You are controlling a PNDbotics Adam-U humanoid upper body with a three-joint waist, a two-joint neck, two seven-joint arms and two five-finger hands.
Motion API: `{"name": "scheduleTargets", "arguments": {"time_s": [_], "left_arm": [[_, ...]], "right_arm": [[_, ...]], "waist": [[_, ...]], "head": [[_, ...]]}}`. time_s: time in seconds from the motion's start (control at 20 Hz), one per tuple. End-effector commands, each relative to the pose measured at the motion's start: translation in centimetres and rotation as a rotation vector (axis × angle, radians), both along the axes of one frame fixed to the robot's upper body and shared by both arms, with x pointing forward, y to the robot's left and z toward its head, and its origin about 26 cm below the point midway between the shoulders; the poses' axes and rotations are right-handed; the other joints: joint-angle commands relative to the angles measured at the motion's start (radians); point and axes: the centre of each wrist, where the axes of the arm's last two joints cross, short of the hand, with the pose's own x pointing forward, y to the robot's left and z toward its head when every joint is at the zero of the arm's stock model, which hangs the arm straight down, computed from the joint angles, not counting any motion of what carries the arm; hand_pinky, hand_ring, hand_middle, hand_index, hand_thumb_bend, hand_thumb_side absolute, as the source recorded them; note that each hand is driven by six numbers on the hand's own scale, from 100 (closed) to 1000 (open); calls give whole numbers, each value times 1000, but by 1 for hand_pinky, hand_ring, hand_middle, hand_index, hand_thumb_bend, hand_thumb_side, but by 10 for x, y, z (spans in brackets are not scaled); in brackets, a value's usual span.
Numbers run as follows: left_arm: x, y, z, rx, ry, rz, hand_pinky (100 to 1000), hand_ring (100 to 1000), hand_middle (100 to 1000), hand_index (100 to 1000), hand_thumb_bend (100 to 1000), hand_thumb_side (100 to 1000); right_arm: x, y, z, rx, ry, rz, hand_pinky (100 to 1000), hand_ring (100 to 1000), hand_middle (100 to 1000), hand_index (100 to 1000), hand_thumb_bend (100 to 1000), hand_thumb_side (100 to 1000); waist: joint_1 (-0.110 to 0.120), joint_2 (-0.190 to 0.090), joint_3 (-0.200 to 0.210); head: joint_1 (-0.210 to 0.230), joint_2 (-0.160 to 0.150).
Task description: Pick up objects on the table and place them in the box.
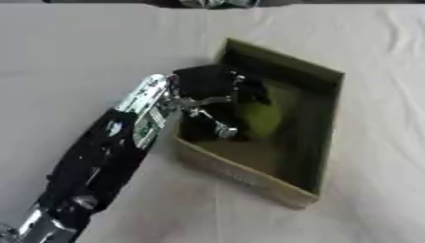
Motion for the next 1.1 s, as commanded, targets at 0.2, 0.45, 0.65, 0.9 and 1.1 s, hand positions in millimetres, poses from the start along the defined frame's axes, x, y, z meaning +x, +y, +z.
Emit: {"name": "scheduleTargets", "arguments": {"time_s": [0.2, 0.45, 0.65, 0.9, 1.1], "left_arm": [[-4, 13, 31, -57, -98, 78, 783, 840, 820, 906, 100, 747], [-9, 19, 38, -146, -117, 107, 770, 834, 813, 906, 100, 737], [-15, 26, 48, -251, -136, 106, 720, 803, 773, 878, 100, 522], [-31, 48, 71, -517, -143, 89, 665, 766, 728, 846, 100, 410], [-42, 84, 86, -754, -147, 93, 641, 742, 691, 826, 100, 442]], "right_arm": [[-7, -4, 10, -24, -35, -24, 802, 723, 588, 743, 100, 470], [-7, -5, 9, -13, -39, -37, 803, 724, 588, 744, 100, 470], [-7, -7, 9, 0, -48, -43, 804, 723, 587, 744, 100, 470], [-8, -9, 9, 33, -67, -43, 807, 724, 587, 745, 100, 470], [-7, -7, 9, 75, -88, -15, 811, 724, 586, 746, 100, 470]], "waist": [[-3, -26, 0], [-4, -25, 2], [-2, -24, 7], [2, -25, 22], [2, -25, 42]], "head": [[-8, -6], [-12, -7], [-18, -3], [-31, 0], [-43, -4]]}}
